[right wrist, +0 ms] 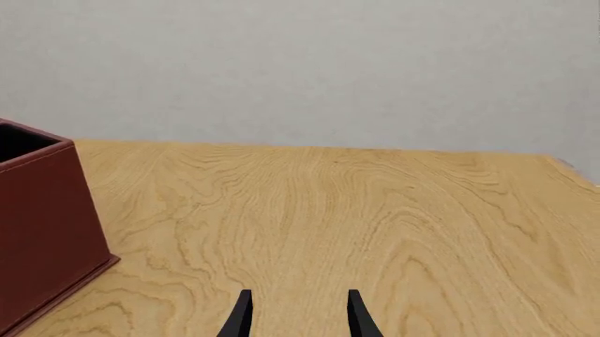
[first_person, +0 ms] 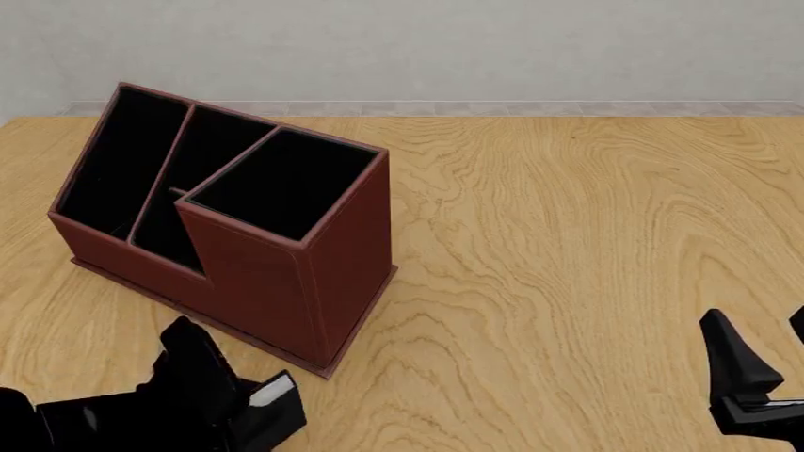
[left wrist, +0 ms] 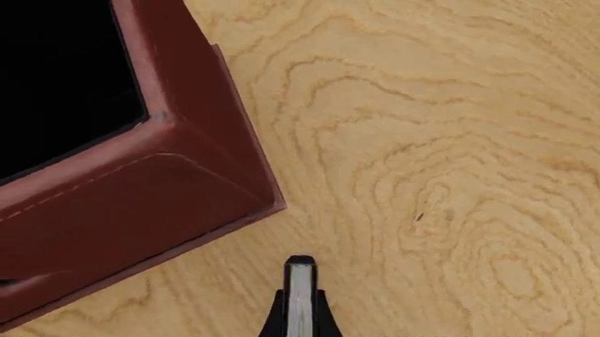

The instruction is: Pick up the book and place it in the left compartment of the caddy.

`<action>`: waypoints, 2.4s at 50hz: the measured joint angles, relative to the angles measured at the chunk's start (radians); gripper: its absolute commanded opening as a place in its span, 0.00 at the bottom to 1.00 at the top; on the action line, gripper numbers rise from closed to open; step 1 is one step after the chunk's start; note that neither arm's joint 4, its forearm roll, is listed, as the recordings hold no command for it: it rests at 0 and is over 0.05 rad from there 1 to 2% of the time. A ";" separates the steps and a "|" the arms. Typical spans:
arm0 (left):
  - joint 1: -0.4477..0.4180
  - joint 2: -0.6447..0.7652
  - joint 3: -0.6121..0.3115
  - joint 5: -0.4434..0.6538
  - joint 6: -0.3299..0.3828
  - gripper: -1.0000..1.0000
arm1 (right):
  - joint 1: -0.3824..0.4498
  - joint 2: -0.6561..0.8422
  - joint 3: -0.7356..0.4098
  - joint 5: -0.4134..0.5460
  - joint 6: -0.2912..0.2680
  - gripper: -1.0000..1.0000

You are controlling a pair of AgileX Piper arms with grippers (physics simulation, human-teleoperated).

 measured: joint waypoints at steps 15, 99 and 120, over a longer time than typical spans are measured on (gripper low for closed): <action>-0.007 -0.043 -0.019 0.022 0.014 0.00 | -0.001 0.004 0.000 -0.004 0.001 1.00; 0.476 -0.766 -0.394 0.232 0.094 0.00 | -0.015 -0.009 -0.001 0.006 0.028 1.00; 0.804 -0.718 -0.361 0.100 0.065 0.00 | -0.013 0.016 0.000 -0.012 0.036 1.00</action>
